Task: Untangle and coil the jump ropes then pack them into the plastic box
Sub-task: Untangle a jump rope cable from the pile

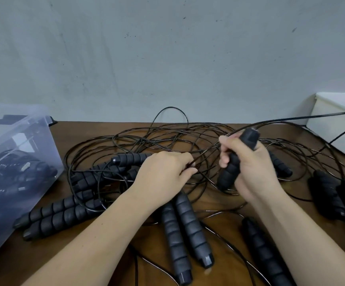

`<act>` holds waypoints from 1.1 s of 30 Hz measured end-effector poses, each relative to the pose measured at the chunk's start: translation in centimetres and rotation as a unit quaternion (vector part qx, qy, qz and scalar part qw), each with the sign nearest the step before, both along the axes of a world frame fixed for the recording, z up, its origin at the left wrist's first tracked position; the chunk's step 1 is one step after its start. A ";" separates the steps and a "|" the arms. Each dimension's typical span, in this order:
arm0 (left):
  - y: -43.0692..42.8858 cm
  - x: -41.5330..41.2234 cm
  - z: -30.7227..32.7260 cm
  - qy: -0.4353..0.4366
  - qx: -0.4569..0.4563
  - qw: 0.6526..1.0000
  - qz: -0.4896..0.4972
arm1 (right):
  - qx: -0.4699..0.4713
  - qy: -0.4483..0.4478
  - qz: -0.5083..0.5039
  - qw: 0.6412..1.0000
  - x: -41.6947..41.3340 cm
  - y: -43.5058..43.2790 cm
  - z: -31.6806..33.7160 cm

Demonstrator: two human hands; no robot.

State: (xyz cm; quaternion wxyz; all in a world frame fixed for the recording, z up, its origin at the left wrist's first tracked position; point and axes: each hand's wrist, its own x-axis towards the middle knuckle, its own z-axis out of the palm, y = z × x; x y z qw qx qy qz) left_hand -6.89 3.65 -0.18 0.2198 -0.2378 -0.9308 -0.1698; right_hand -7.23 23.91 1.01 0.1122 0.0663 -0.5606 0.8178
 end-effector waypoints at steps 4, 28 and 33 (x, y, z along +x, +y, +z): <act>-0.1 -0.1 -0.1 -0.005 -0.007 1.000 0.008 | -0.009 -0.007 -0.015 1.000 -0.2 0.1 -0.2; 0.3 0.3 0.0 0.014 0.014 1.000 -0.005 | -0.006 -0.004 -0.034 0.999 -0.5 0.6 -0.3; 0.3 0.3 0.0 0.042 0.025 0.999 -0.015 | 0.066 -0.006 0.027 0.997 0.2 -0.7 -1.1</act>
